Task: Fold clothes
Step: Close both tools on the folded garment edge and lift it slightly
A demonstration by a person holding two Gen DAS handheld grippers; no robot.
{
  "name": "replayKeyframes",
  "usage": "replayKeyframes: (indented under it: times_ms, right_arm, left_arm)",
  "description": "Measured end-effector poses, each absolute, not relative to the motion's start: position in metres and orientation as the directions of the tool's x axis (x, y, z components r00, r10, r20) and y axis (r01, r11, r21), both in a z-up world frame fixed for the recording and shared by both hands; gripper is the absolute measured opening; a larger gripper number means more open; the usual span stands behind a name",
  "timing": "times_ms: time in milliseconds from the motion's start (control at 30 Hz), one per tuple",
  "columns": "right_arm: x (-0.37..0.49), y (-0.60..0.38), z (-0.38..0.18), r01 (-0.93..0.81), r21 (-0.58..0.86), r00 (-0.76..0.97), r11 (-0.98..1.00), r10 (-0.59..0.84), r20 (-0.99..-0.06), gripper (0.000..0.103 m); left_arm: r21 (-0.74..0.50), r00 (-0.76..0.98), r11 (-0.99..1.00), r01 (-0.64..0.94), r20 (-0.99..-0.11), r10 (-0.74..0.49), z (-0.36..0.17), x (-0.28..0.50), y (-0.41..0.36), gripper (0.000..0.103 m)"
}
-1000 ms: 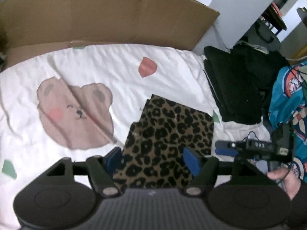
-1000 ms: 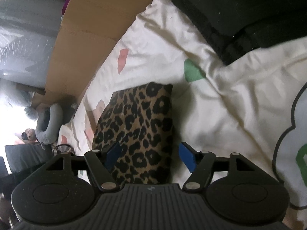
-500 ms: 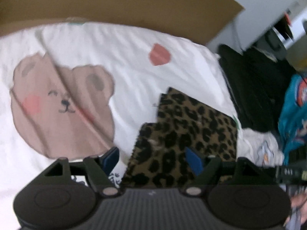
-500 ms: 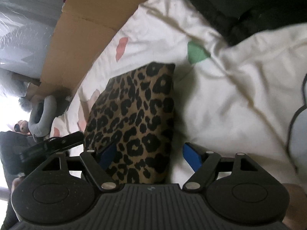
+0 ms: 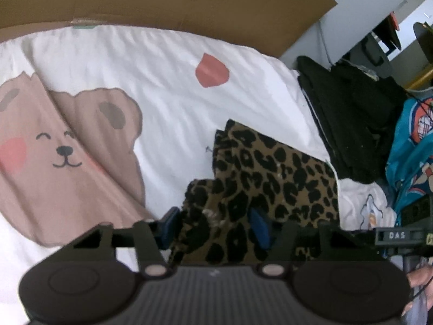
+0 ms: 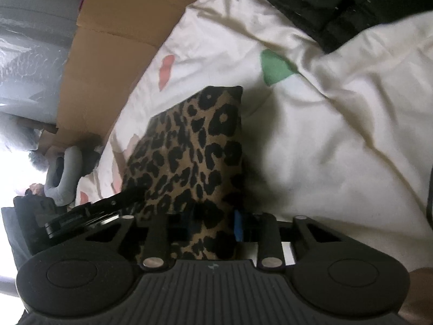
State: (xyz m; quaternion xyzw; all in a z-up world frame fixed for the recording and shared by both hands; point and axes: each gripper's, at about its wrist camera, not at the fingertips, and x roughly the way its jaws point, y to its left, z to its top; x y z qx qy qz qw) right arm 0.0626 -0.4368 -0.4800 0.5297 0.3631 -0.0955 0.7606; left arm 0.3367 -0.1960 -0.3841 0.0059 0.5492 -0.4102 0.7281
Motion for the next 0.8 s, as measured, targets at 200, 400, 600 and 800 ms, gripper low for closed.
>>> replayKeyframes:
  times_ms: [200, 400, 600, 800]
  right_arm:
    - [0.067, -0.435, -0.478, 0.516, 0.744, 0.721, 0.424, 0.254, -0.645, 0.031]
    - [0.070, -0.434, -0.494, 0.526, 0.767, 0.725, 0.368, 0.277, -0.630, 0.034]
    - [0.078, -0.431, -0.502, 0.504, 0.791, 0.740, 0.347, 0.299, -0.603, 0.033]
    - [0.081, -0.432, -0.488, 0.470, 0.788, 0.749, 0.398, 0.291, -0.595, 0.022]
  left_arm:
    - [-0.455, 0.039, 0.647, 0.612, -0.800, -0.599, -0.382, 0.344, -0.195, 0.051]
    - [-0.514, -0.009, 0.638, 0.574, -0.783, -0.622, -0.400, 0.351, -0.196, 0.065]
    - [-0.555, -0.033, 0.628, 0.546, -0.763, -0.645, -0.404, 0.353, -0.195, 0.056]
    - [-0.552, -0.023, 0.612, 0.566, -0.753, -0.657, -0.399, 0.350, -0.192, 0.047]
